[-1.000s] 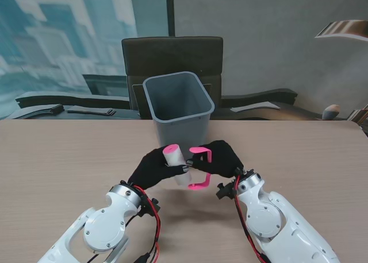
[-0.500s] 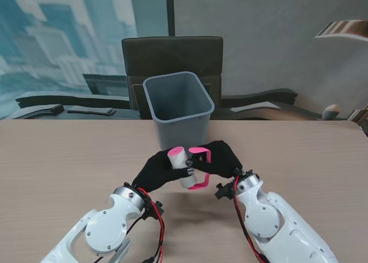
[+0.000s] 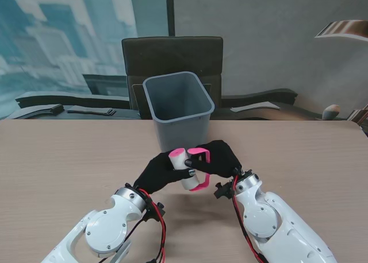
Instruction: Replace a lint-roller refill
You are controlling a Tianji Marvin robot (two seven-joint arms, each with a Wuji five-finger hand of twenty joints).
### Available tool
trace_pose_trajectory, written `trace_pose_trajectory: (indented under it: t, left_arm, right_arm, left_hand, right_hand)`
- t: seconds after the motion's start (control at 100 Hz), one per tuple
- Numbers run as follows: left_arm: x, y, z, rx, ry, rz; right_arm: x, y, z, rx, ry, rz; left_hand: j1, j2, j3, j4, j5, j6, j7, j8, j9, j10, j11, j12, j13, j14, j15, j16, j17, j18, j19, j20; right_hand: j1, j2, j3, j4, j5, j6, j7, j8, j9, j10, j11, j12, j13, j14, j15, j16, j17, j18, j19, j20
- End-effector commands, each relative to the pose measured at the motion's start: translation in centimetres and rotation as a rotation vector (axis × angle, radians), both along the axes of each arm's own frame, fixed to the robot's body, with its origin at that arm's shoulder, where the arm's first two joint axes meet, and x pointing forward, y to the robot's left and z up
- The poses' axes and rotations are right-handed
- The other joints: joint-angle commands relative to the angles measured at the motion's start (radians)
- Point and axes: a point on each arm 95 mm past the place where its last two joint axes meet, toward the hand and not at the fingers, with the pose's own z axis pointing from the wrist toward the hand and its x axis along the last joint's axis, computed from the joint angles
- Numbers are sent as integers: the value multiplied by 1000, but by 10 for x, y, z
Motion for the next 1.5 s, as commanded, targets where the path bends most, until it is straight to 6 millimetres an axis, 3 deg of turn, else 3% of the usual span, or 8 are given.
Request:
trace_pose_trajectory:
  t: [0.0, 0.16, 0.26, 0.86, 1.02, 1.14, 1.3, 1.49]
  left_arm:
    - [-3, -5, 0, -8, 16, -24]
    - [-3, -6, -1, -11, 31, -32]
    - [-3, -7, -2, -12, 36, -36]
    - [-4, -10, -4, -23, 49, -48]
    - [-4, -10, -4, -17, 46, -51]
    - [-3, -11, -5, -5, 28, -61]
    - [-3, -11, -6, 0, 17, -66]
    - [-2, -11, -7, 7, 5, -71]
  right_arm:
    - [-1, 5, 2, 7, -6, 8]
    - [-1, 5, 3, 16, -16, -1]
    - [-1, 5, 3, 20, -14, -1]
    - [-2, 8, 4, 32, -27, -10]
    - [-2, 8, 4, 44, -25, -11]
    - [-3, 10, 4, 58, -14, -2]
    - [-4, 13, 3, 69, 3, 17]
    - [-4, 15, 3, 78, 15, 29]
  left_hand:
    - [143, 139, 97, 59, 71, -128, 195, 25, -17, -4, 13, 29, -13, -8, 27, 18, -6, -21, 34, -6]
    - [144, 139, 98, 60, 71, -127, 194, 25, -17, -4, 13, 28, -13, -9, 26, 18, -6, -20, 34, -6]
    - [143, 138, 98, 59, 71, -126, 194, 25, -16, -4, 13, 28, -12, -8, 26, 18, -6, -20, 34, -6]
    - [145, 138, 98, 59, 71, -126, 194, 25, -16, -3, 14, 29, -13, -8, 27, 18, -6, -21, 34, -6]
    - [144, 137, 98, 59, 72, -126, 195, 25, -16, -3, 14, 29, -12, -8, 27, 18, -6, -21, 34, -6]
    - [144, 137, 98, 59, 73, -125, 195, 25, -15, -2, 14, 29, -14, -8, 26, 18, -7, -20, 34, -6]
    - [144, 136, 100, 60, 74, -125, 194, 24, -16, -2, 12, 28, -12, -7, 26, 18, -7, -19, 33, -7]
    - [144, 136, 100, 59, 75, -125, 193, 24, -15, -3, 12, 28, -12, -8, 25, 18, -7, -19, 33, -7]
  right_hand:
    - [-13, 40, 30, -12, 10, 109, -13, -4, 77, 86, 107, 4, -30, -226, 124, 28, 55, -209, 198, -1]
    - [-2, 92, 42, -7, 5, 109, -17, -4, 77, 86, 107, 4, -30, -233, 123, 27, 55, -209, 198, -3]
    - [37, 150, -16, 2, 5, 110, -18, -2, 77, 89, 106, 5, -30, -236, 122, 27, 55, -204, 198, -2]
    - [66, 151, -8, 11, 3, 110, -19, -1, 77, 89, 107, 6, -30, -239, 122, 27, 55, -203, 198, -3]
    - [197, 315, -125, 42, 7, 114, -9, 9, 77, 100, 107, 8, -30, -237, 122, 27, 54, -189, 198, 1]
    - [247, 418, -207, 51, 21, 114, 4, 16, 77, 111, 107, 9, -30, -228, 124, 27, 53, -174, 198, 4]
    - [266, 498, -318, 48, 44, 112, 24, 24, 77, 121, 108, 11, -31, -220, 126, 29, 52, -163, 198, 12]
    - [208, 549, -398, 33, 49, 113, 27, 26, 77, 126, 107, 11, -31, -213, 127, 30, 51, -159, 198, 15]
